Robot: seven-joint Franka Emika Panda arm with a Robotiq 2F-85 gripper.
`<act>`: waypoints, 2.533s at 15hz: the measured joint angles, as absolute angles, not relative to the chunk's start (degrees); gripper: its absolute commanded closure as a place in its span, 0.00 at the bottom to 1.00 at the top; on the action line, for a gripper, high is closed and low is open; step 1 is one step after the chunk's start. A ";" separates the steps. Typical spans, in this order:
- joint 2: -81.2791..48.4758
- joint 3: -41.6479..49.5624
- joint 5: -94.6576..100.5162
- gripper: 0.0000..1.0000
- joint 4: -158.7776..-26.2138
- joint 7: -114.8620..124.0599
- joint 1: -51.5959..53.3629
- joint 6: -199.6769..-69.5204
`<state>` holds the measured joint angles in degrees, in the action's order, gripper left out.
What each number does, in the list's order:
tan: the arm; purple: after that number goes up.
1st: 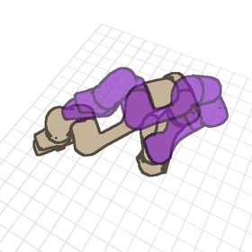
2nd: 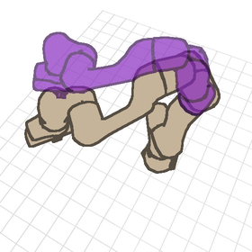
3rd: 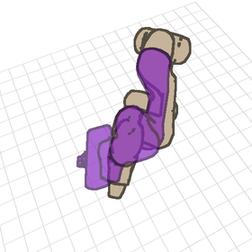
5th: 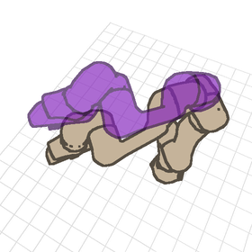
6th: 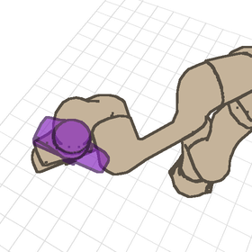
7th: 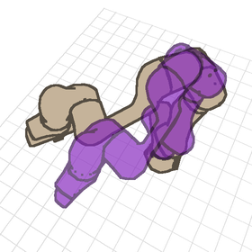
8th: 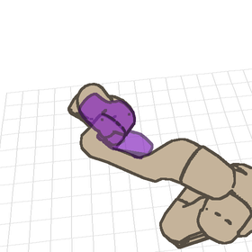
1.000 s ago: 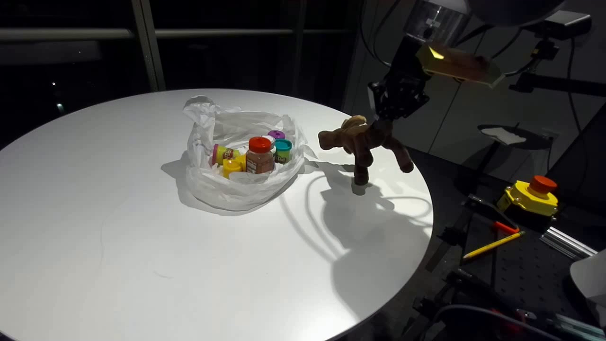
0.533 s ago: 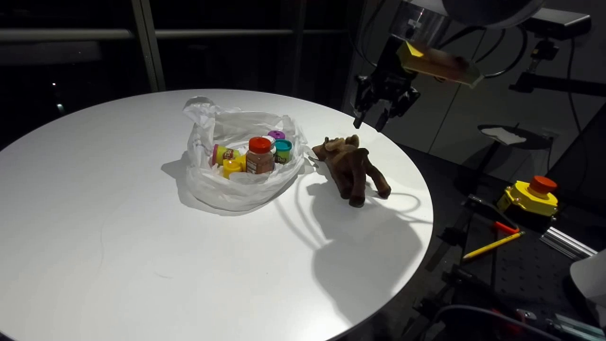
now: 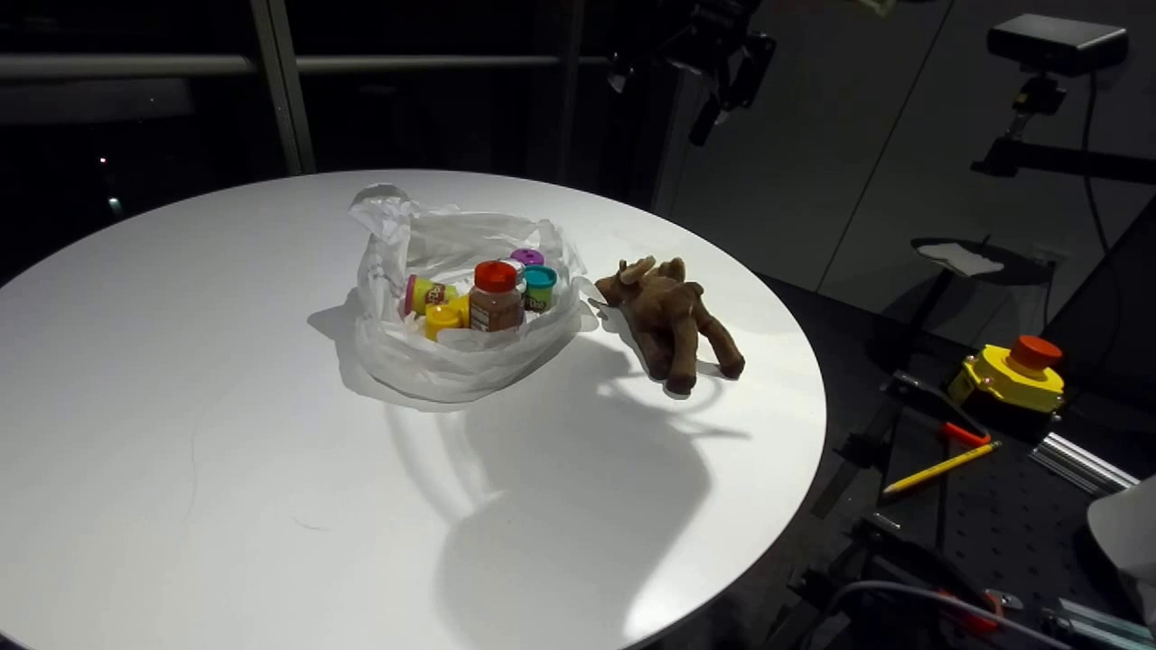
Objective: Remove the contents from the white plastic bag and put them on the table one at a time
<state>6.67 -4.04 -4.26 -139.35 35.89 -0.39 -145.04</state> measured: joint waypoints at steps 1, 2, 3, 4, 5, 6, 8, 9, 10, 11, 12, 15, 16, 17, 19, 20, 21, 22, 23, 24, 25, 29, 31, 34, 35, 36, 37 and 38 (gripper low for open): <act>6.29 -5.07 -4.22 0.00 -137.48 36.01 0.37 -142.14; 5.41 -6.00 -4.22 0.00 -135.66 36.04 1.31 -139.66; 4.09 -6.77 -4.18 0.00 -134.11 36.03 2.16 -138.13; 2.24 -7.36 -3.79 0.00 -132.68 36.04 2.94 -137.66; -0.15 -7.71 -3.08 0.00 -131.24 36.03 3.64 -137.66; -2.84 -7.78 -2.17 0.00 -129.78 35.91 4.31 -137.69; -8.44 -7.75 -0.56 0.00 -126.71 35.10 5.31 -137.71; -11.18 -7.63 0.03 0.00 -125.10 34.56 5.80 -137.72; -13.69 -7.45 0.67 0.00 -123.53 34.08 6.33 -137.72; -15.96 -7.15 1.39 0.00 -122.03 33.71 6.94 -137.72; -17.88 -6.75 2.32 0.00 -120.61 33.54 7.64 -137.87; -22.11 -4.76 5.69 0.00 -116.78 33.51 10.19 -139.24; -23.12 -4.05 6.64 0.00 -115.68 33.51 11.00 -139.68; -24.04 -3.36 7.45 0.00 -114.65 33.51 11.72 -140.03; -25.71 -2.24 8.61 0.22 -112.77 33.51 12.87 -140.44; -26.52 -1.85 8.78 0.28 -111.92 33.47 13.26 -140.55; -27.36 -1.59 8.80 0.35 -111.08 33.31 13.53 -140.66; -28.16 -1.30 8.80 0.44 -110.28 33.16 13.81 -140.76; -28.93 -1.03 8.80 0.54 -109.53 33.01 14.05 -140.80; -29.67 -0.87 8.80 0.62 -108.78 32.84 14.19 -140.80; -30.34 -0.76 8.80 0.69 -108.14 32.69 14.29 -140.80; -31.32 -0.41 8.80 0.90 -106.82 32.34 14.33 -140.78; -31.27 -0.03 8.73 0.89 -106.58 32.26 14.31 -140.78; -31.16 0.36 8.33 0.62 -106.08 32.03 13.94 -140.77; -31.12 0.38 8.19 0.62 -105.92 31.73 13.79 -140.75; -31.08 0.38 7.84 0.56 -105.80 31.02 13.71 -140.67; -31.07 0.27 7.26 0.48 -105.77 29.78 13.66 -140.52; -31.07 0.01 6.72 0.38 -105.77 28.16 13.60 -140.18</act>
<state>-31.07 0.01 6.72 -105.77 28.16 13.60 -140.18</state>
